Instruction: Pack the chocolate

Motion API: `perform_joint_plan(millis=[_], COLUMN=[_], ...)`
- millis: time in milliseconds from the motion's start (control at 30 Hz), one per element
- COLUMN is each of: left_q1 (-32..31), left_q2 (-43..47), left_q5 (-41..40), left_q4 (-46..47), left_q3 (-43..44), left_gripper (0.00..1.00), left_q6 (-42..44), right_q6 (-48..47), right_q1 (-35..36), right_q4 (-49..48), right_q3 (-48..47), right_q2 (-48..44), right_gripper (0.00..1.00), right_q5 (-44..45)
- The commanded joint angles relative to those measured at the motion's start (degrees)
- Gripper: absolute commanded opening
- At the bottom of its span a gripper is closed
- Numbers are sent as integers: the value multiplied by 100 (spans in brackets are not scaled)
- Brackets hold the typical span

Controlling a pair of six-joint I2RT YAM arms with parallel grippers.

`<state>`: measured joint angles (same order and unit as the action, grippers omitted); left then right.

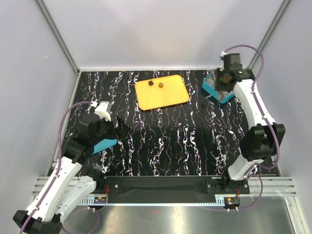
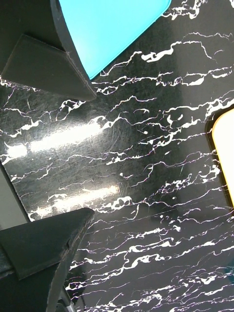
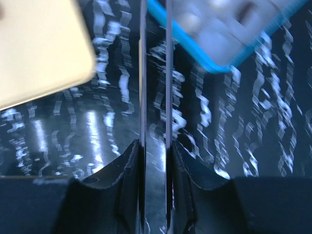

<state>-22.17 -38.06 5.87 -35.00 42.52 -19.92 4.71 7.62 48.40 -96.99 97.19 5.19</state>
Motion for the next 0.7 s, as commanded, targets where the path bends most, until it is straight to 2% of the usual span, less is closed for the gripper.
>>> perform_joint_plan(millis=[0,200,667], left_q1=[-41,-252,-305], left_q2=[53,89,194], left_q5=[151,99,125], left_q4=[231,222,240], left_q3=[-34,-34,-51], left_gripper=[99,99,99], left_q6=[59,59,50], right_q6=[372,496,487], right_q1=[-453,-1130,-1263], right_q4=[266,293,99], right_q3=[487,1181,1227], right_q2=[-428,-841,-939], right_gripper=[22,22,22], right_q5=[332,615,140])
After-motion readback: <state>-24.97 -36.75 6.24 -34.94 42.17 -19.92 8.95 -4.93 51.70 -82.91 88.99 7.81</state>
